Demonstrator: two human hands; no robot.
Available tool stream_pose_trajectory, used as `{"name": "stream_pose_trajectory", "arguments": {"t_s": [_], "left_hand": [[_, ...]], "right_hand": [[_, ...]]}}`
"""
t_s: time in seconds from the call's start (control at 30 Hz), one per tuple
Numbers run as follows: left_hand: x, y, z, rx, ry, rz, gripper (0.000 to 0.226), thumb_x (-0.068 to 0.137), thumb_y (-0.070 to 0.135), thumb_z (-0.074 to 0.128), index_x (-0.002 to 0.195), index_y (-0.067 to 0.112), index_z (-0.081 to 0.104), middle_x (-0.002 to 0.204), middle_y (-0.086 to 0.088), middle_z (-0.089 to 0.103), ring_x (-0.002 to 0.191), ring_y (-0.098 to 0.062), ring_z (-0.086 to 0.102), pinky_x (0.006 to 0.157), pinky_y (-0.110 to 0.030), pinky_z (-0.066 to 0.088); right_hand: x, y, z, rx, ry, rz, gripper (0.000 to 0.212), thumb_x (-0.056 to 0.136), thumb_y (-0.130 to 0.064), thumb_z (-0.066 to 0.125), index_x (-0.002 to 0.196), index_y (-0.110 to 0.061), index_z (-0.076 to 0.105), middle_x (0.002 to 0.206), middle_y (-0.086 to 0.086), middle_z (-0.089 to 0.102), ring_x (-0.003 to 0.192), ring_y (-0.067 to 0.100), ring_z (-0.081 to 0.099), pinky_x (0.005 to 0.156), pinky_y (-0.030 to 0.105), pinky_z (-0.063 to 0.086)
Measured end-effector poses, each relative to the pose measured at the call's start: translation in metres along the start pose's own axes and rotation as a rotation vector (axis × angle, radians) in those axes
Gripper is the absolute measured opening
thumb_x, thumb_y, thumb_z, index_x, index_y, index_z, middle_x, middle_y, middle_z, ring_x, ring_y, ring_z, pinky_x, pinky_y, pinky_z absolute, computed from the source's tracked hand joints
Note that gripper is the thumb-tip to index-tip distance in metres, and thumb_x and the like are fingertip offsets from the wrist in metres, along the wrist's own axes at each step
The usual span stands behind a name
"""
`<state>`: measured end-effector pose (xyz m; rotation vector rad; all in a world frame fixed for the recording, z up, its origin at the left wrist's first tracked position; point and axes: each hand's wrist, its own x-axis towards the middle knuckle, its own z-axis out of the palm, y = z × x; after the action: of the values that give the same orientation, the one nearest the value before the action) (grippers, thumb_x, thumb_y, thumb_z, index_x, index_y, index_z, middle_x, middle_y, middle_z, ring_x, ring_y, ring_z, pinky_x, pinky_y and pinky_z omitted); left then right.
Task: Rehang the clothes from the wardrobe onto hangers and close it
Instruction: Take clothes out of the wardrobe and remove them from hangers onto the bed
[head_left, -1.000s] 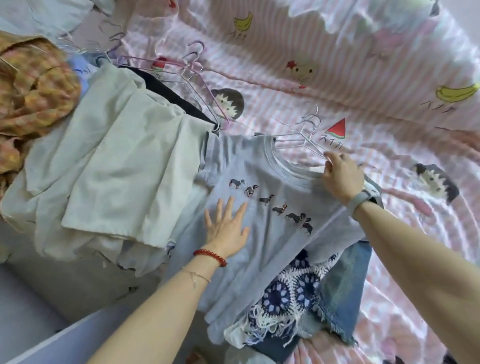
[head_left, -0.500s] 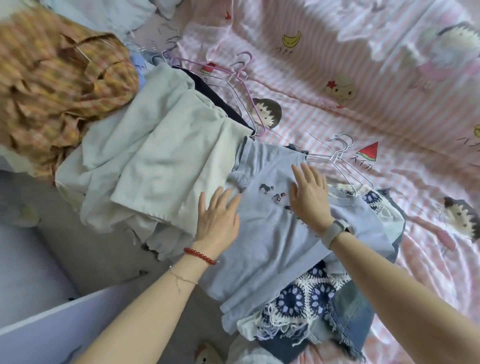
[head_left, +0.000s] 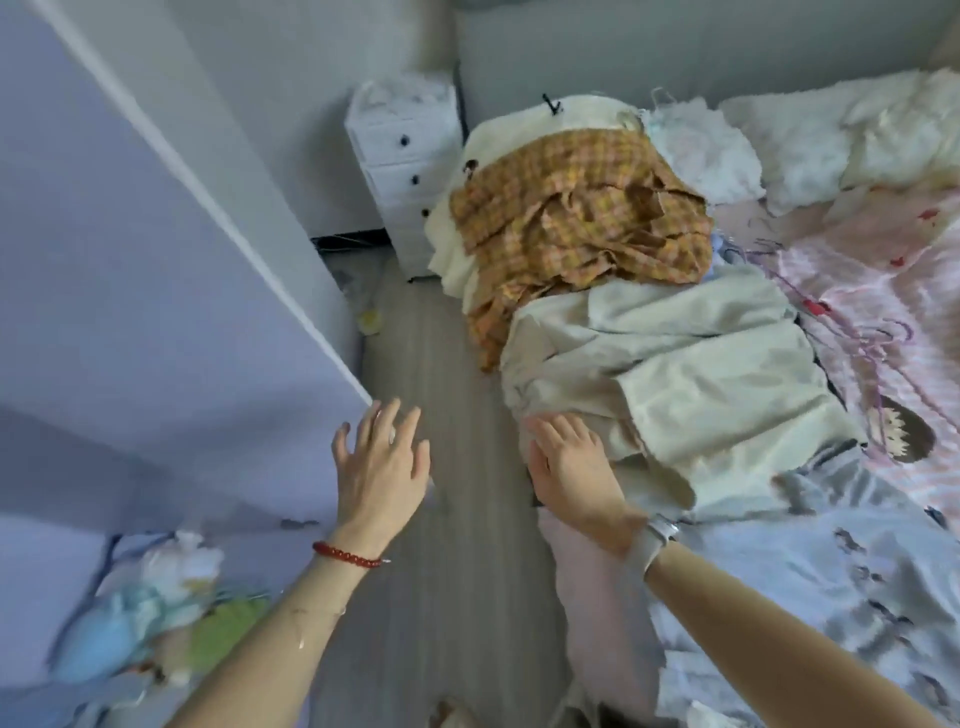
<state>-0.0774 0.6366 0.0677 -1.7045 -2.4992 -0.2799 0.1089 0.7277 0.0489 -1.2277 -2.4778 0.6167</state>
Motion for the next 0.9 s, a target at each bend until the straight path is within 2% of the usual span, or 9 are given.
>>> {"name": "stream_pose_trajectory", "arguments": {"t_s": [0.1, 0.17, 0.37, 0.5, 0.63, 0.73, 0.8, 0.9], "left_hand": [[-0.034, -0.096, -0.040, 0.030, 0.099, -0.164, 0.044, 0.083, 0.030, 0.037, 0.108, 0.008, 0.066, 0.115, -0.014, 0.063, 0.108, -0.030, 0.060, 0.090, -0.054, 0.041], [-0.063, -0.156, -0.062, 0.060, 0.151, -0.265, 0.045, 0.083, 0.030, 0.036, 0.106, 0.008, 0.067, 0.113, -0.014, 0.064, 0.105, -0.031, 0.061, 0.087, -0.053, 0.044], [-0.156, -0.285, -0.117, 0.150, 0.320, -0.538, 0.031, 0.076, 0.015, 0.056, 0.103, 0.006, 0.067, 0.109, -0.014, 0.065, 0.105, -0.029, 0.062, 0.091, -0.053, 0.041], [-0.219, -0.336, -0.166, 0.256, 0.414, -0.684, 0.030, 0.078, 0.018, 0.053, 0.105, 0.009, 0.066, 0.111, -0.011, 0.064, 0.104, -0.029, 0.061, 0.091, -0.045, 0.040], [-0.275, -0.371, -0.213, 0.380, 0.493, -0.872, 0.033, 0.081, 0.019, 0.047, 0.105, 0.009, 0.066, 0.111, -0.011, 0.064, 0.103, -0.028, 0.061, 0.087, -0.045, 0.043], [-0.303, -0.391, -0.241, 0.499, 0.591, -0.952, 0.037, 0.081, 0.023, 0.041, 0.102, 0.006, 0.068, 0.111, -0.013, 0.064, 0.106, -0.029, 0.060, 0.087, -0.046, 0.043], [-0.319, -0.409, -0.259, 0.601, 0.586, -1.028, 0.038, 0.081, 0.023, 0.043, 0.106, 0.006, 0.067, 0.116, -0.016, 0.062, 0.113, -0.032, 0.056, 0.090, -0.050, 0.041], [-0.339, -0.435, -0.276, 0.599, 0.544, -1.250, 0.044, 0.083, 0.021, 0.054, 0.124, 0.008, 0.056, 0.137, -0.019, 0.046, 0.131, -0.037, 0.038, 0.099, -0.055, 0.031]], "right_hand": [[0.021, -0.094, 0.037, 0.012, -0.082, -0.190, 0.034, 0.093, -0.020, 0.041, 0.125, -0.015, 0.051, 0.128, 0.001, 0.052, 0.121, 0.023, 0.042, 0.096, 0.031, 0.030], [0.029, -0.155, 0.064, 0.055, -0.142, -0.318, 0.035, 0.094, -0.019, 0.040, 0.127, -0.016, 0.050, 0.130, 0.000, 0.051, 0.123, 0.022, 0.041, 0.096, 0.030, 0.030], [0.028, -0.314, 0.132, 0.149, -0.282, -0.604, 0.035, 0.094, -0.016, 0.040, 0.128, -0.013, 0.051, 0.129, 0.002, 0.053, 0.125, 0.020, 0.042, 0.098, 0.031, 0.031], [0.017, -0.412, 0.161, 0.199, -0.372, -0.792, 0.034, 0.094, -0.013, 0.040, 0.126, -0.011, 0.052, 0.127, 0.006, 0.055, 0.120, 0.026, 0.047, 0.098, 0.038, 0.038], [0.000, -0.509, 0.176, 0.270, -0.430, -0.992, 0.034, 0.094, -0.011, 0.041, 0.126, -0.009, 0.052, 0.127, 0.009, 0.055, 0.117, 0.029, 0.049, 0.097, 0.040, 0.039], [-0.011, -0.576, 0.180, 0.380, -0.340, -1.099, 0.033, 0.091, -0.009, 0.047, 0.123, -0.005, 0.054, 0.123, 0.014, 0.057, 0.113, 0.034, 0.052, 0.095, 0.044, 0.042], [-0.015, -0.624, 0.183, 0.433, -0.259, -1.159, 0.036, 0.090, -0.011, 0.049, 0.125, -0.003, 0.052, 0.126, 0.016, 0.055, 0.116, 0.035, 0.050, 0.094, 0.044, 0.040], [-0.017, -0.692, 0.192, 0.366, -0.274, -1.222, 0.047, 0.094, -0.021, 0.042, 0.139, -0.008, 0.034, 0.141, 0.010, 0.039, 0.128, 0.028, 0.037, 0.100, 0.039, 0.033]]}}
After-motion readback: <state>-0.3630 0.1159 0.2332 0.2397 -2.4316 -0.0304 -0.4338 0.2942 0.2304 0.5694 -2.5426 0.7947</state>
